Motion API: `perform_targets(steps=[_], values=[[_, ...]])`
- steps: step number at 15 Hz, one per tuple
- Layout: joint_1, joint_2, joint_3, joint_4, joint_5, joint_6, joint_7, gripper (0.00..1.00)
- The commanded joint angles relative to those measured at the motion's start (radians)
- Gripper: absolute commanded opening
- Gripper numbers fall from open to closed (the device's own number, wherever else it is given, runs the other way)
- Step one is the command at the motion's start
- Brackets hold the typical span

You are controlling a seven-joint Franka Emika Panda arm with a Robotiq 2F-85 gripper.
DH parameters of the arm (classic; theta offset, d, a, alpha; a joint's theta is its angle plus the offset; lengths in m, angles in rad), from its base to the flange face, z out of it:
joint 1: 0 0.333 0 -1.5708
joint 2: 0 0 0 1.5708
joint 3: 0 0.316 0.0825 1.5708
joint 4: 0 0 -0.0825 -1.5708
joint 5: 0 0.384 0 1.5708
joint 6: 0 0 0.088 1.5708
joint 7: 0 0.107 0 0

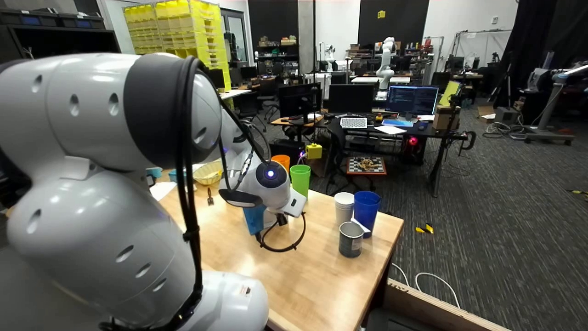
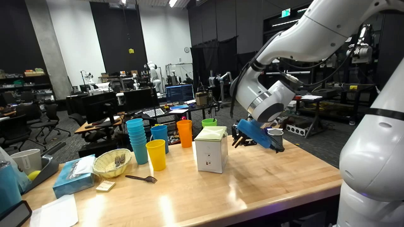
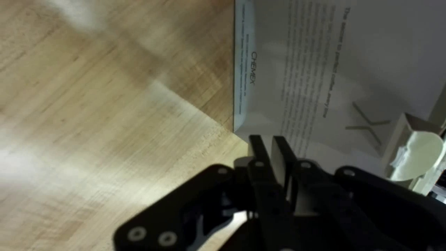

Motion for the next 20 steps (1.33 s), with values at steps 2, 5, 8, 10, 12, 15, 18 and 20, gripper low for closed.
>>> perform_targets(steps=[2, 5, 8, 10, 12, 15, 18, 20], values=[[0.007, 0.003, 0.003, 0.000, 0.138, 0.014, -0.157, 0.00], [0.003, 0.003, 0.004, 0.000, 0.211, 0.010, -0.247, 0.00], [-0.001, -0.005, 0.003, 0.001, 0.278, -0.001, -0.337, 0.00], [-0.006, -0.013, 0.004, 0.004, 0.324, -0.006, -0.404, 0.00], [-0.013, -0.016, 0.007, 0.009, 0.368, -0.005, -0.476, 0.00], [0.041, -0.073, 0.002, 0.021, 0.232, 0.045, -0.343, 0.00], [0.059, -0.107, 0.017, 0.043, 0.124, 0.067, -0.251, 0.00], [0.068, -0.120, 0.026, 0.061, 0.049, 0.075, -0.190, 0.00]])
